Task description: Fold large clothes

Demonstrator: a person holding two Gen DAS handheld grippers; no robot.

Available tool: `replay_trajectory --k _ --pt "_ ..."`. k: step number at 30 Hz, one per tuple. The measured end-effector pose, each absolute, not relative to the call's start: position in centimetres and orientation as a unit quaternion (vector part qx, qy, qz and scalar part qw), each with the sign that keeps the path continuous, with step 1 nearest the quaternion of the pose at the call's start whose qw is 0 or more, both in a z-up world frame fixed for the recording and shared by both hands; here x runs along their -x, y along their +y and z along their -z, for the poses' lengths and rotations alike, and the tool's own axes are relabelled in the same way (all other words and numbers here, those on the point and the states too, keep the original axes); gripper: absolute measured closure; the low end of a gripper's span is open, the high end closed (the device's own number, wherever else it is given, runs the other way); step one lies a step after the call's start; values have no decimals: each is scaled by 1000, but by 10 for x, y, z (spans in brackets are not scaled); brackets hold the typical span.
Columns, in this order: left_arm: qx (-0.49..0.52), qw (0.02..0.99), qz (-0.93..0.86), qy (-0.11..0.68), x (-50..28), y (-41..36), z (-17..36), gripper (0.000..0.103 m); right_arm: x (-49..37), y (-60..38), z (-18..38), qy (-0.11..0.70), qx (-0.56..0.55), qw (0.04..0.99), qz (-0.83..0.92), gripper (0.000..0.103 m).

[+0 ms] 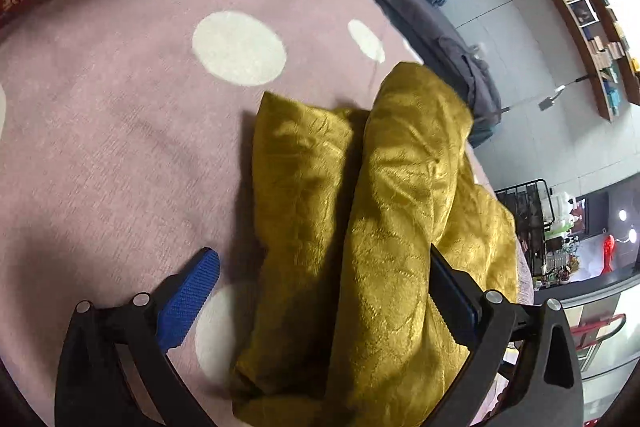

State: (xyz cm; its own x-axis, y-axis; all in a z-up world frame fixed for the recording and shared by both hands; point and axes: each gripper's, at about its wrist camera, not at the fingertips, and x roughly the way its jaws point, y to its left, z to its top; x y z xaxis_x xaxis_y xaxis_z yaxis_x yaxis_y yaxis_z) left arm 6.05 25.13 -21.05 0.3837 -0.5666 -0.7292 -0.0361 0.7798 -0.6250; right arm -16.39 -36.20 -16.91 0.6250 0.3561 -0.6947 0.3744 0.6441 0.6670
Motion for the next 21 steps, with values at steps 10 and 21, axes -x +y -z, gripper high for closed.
replay_trajectory --k 10,21 --pt "250 770 199 553 -86 216 204 7 110 -346 187 449 -401 796 -63 6" --pt "236 761 227 561 -98 171 208 17 62 -326 193 456 -386 799 -70 28"
